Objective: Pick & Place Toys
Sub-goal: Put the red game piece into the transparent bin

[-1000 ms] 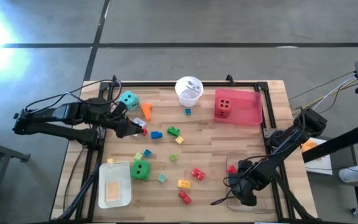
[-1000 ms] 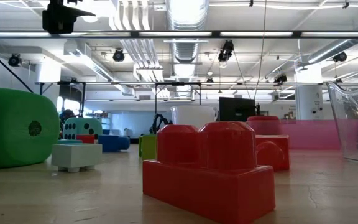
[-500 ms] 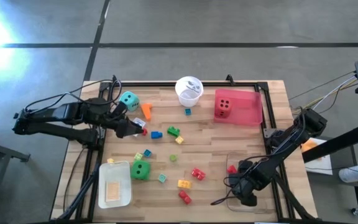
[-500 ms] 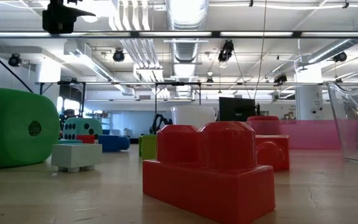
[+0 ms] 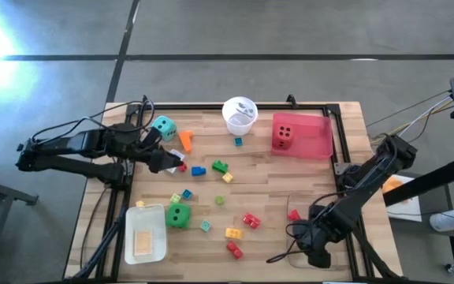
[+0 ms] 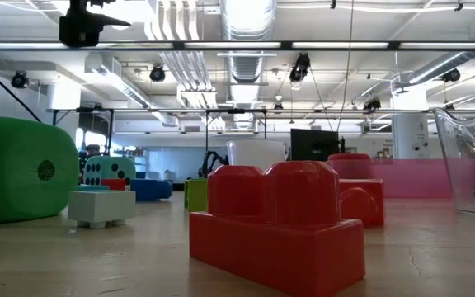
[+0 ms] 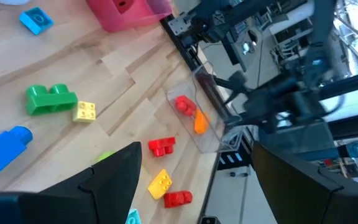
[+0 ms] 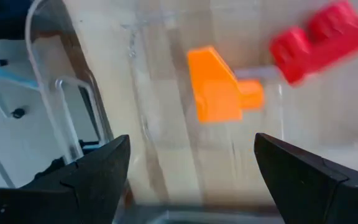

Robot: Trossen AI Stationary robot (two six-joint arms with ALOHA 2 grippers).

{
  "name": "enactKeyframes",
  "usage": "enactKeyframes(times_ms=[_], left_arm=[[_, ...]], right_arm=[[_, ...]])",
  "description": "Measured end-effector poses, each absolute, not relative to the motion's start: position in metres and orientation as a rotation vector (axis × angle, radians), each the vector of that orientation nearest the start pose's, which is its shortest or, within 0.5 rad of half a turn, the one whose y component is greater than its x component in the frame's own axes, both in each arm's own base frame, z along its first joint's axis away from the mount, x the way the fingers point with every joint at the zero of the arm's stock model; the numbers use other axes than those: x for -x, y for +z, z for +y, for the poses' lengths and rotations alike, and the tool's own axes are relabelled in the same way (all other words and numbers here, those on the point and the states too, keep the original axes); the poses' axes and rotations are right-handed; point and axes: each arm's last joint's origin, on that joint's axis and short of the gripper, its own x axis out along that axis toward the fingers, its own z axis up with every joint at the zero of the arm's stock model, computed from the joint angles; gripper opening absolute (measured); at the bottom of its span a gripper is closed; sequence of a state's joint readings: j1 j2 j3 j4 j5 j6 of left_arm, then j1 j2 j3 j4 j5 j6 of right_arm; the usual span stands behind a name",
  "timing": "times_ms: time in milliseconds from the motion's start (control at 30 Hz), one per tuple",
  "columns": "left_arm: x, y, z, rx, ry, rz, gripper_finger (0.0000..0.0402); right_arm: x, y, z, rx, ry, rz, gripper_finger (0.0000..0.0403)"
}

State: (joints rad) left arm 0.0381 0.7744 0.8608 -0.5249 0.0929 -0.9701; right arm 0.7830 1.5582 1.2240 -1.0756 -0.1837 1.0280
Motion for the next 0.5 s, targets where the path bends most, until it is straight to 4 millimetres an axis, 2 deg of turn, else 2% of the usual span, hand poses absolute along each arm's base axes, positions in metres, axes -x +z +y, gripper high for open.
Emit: enactKeyframes(times_ms=[200,500], left_arm=[[-0.161,0.324,0.009,0.977,0.206,0.453,0.0307],[-0.159,0.312,0.021,0.994,0.335,0.537,0.0307]], right_arm=[[-0.198,0.286,0.204,-0.438,-0.061,1.584,0.0336],[-0.212,0.315,0.196,-0.525,-0.169,1.423,0.0336]])
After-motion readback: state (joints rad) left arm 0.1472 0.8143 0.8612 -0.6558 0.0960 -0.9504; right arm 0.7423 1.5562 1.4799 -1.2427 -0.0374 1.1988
